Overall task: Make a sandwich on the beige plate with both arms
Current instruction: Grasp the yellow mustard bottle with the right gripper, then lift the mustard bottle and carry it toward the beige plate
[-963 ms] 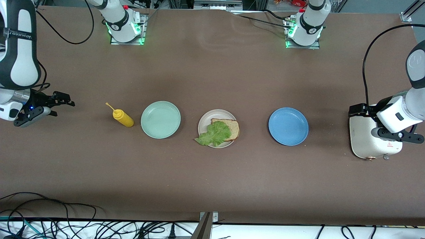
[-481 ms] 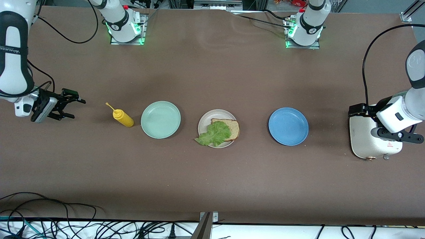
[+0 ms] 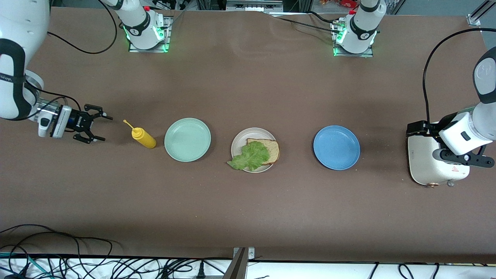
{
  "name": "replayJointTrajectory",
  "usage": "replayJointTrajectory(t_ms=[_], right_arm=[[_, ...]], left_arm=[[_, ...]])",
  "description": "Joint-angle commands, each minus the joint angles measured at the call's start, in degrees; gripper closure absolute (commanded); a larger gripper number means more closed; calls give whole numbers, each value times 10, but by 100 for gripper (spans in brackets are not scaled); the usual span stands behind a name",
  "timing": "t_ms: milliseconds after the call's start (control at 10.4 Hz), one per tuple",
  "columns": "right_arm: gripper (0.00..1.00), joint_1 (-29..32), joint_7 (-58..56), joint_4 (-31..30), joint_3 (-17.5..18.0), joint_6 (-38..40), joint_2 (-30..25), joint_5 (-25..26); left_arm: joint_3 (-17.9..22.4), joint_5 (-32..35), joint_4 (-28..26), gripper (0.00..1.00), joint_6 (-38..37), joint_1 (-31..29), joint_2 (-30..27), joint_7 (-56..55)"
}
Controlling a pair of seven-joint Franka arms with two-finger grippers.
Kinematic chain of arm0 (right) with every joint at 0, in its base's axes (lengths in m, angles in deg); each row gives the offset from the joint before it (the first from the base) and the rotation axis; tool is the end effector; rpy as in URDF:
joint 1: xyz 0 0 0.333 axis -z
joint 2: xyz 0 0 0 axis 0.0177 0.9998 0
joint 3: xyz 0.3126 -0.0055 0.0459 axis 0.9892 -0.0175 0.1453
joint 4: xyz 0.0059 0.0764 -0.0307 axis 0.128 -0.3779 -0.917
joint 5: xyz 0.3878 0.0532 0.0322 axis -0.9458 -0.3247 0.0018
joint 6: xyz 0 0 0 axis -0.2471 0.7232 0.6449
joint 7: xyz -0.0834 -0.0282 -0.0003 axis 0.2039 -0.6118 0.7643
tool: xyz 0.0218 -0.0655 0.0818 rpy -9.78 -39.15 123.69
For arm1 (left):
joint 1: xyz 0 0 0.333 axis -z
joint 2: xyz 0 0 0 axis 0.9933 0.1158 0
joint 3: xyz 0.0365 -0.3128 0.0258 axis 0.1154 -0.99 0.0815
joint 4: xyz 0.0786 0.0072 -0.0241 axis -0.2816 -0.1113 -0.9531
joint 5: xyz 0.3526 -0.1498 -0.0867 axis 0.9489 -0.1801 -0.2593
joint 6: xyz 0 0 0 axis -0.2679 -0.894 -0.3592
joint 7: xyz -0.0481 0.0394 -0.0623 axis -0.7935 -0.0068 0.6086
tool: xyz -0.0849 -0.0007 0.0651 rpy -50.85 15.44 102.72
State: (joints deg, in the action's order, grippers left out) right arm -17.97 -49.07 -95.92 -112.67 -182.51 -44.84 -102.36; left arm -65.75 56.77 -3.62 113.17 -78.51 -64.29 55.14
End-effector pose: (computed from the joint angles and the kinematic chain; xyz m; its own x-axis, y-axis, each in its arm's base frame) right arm 0.5161 -0.1607 0.1818 0.4802 0.4498 0.7531 0.8665 -0.3765 -0.3277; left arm 0.6492 0.0102 0.4985 0.9703 -0.1626 -0.1791 -0.1603 -0.9867 0.0275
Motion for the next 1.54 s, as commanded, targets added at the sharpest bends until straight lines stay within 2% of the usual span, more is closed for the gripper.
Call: replayJointTrajectory(t_ms=[0,193,385,674,963,1155,1348,1444], right_arm=[[0,17,-105,22,23,44,31,-49],[0,49,-178,25,43,120,43,-78],[0,100,-238,42,95,180,79,-108],[0,139,-245,82,151,192,108,-109],[0,152,-246,82,205,192,113,-118],[0,152,-246,83,217,192,135,-124],[0,152,-251,90,243,189,136,-133],[20,152,-257,106,245,190,142,-133]], left_arm=[[-2,20,0,0,-2,1,-2,9],[-2,20,-1,0,-2,1,-2,9],[-2,20,-1,0,-2,1,-2,9],[-2,20,-1,0,-2,1,-2,9],[-2,20,0,0,-2,1,-2,9],[-2,20,0,0,-2,0,-2,9],[-2,20,0,0,-2,0,-2,9],[-3,20,0,0,-2,0,-2,9]])
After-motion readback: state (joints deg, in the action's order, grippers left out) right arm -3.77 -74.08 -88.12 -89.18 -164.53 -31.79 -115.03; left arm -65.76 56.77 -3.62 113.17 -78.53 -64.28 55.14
